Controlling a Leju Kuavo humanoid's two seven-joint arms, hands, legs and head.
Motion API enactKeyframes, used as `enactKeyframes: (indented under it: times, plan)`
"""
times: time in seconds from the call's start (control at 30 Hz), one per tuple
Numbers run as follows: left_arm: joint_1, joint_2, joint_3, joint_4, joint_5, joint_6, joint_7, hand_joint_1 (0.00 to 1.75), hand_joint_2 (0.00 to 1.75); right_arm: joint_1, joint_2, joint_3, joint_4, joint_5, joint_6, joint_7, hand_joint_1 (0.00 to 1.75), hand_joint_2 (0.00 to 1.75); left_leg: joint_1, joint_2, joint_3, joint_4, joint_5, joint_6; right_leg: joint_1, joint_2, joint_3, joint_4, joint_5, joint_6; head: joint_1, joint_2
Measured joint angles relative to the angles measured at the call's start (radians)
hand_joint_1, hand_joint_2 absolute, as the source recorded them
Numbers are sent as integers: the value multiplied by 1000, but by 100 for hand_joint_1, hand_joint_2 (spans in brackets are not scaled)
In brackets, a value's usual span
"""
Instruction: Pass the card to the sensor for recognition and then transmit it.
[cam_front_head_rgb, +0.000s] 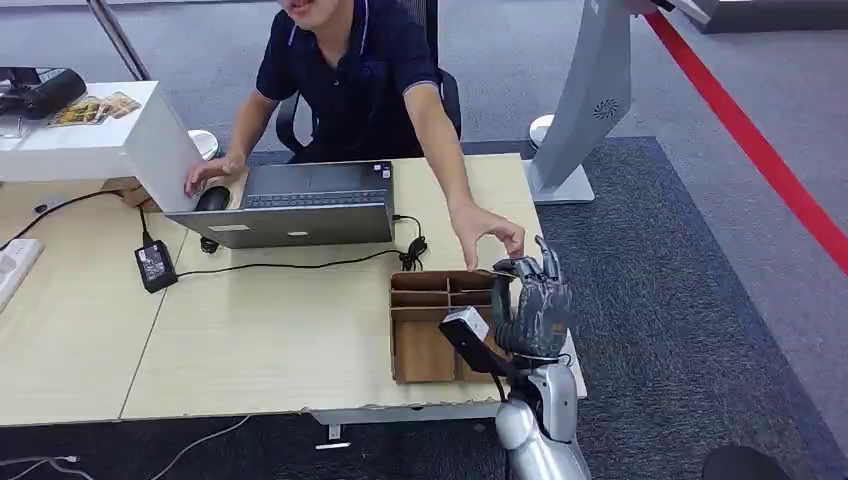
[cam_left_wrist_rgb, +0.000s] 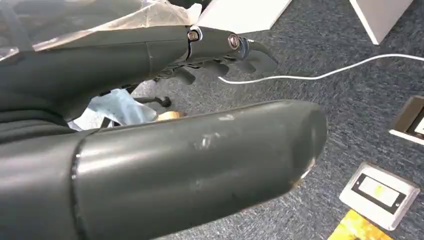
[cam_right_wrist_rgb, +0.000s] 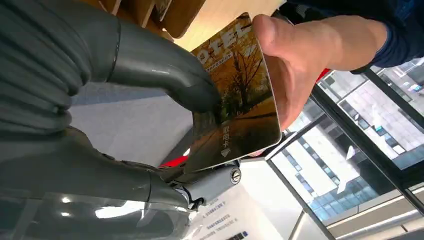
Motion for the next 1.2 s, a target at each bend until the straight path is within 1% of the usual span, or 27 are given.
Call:
enactKeyframes:
  times: [0.47,0.5,0.53,0.57,0.63,0.9,1.07,1.2]
  plan:
    - [0,0,0,0,0,3,0,0,0,0,0,4,-8,-4,0,1,175,175,0,0,0,0,0,0,0,0,0,0,0,0,0,0]
    - [0,0,0,0,0,3,0,0,0,0,0,4,-8,-5,0,1,3,175,0,0,0,0,0,0,0,0,0,0,0,0,0,0]
    - [0,0,-1,0,0,3,0,0,0,0,0,4,-8,-4,0,2,3,175,0,0,0,0,0,0,0,0,0,0,0,0,0,0]
    - [0,0,-1,0,0,3,0,0,0,0,0,4,-8,-3,0,5,0,175,0,0,0,0,0,0,0,0,0,0,0,0,0,0]
    - [0,0,-1,0,0,3,0,0,0,0,0,5,-9,7,0,15,0,175,0,0,0,0,0,0,0,0,0,0,0,0,0,0]
    - [0,0,-4,0,0,3,2,0,0,0,0,7,-16,48,0,22,0,175,0,0,0,0,0,0,0,0,0,0,0,0,0,0]
    - [0,0,-6,0,-11,3,2,0,0,0,-2,13,-18,47,0,53,0,175,0,0,0,0,0,0,0,0,0,0,0,0,0,0]
    - [0,0,-6,0,-34,2,0,0,0,-2,-6,28,-17,42,0,103,0,175,0,0,0,0,0,0,0,0,0,0,0,0,0,0]
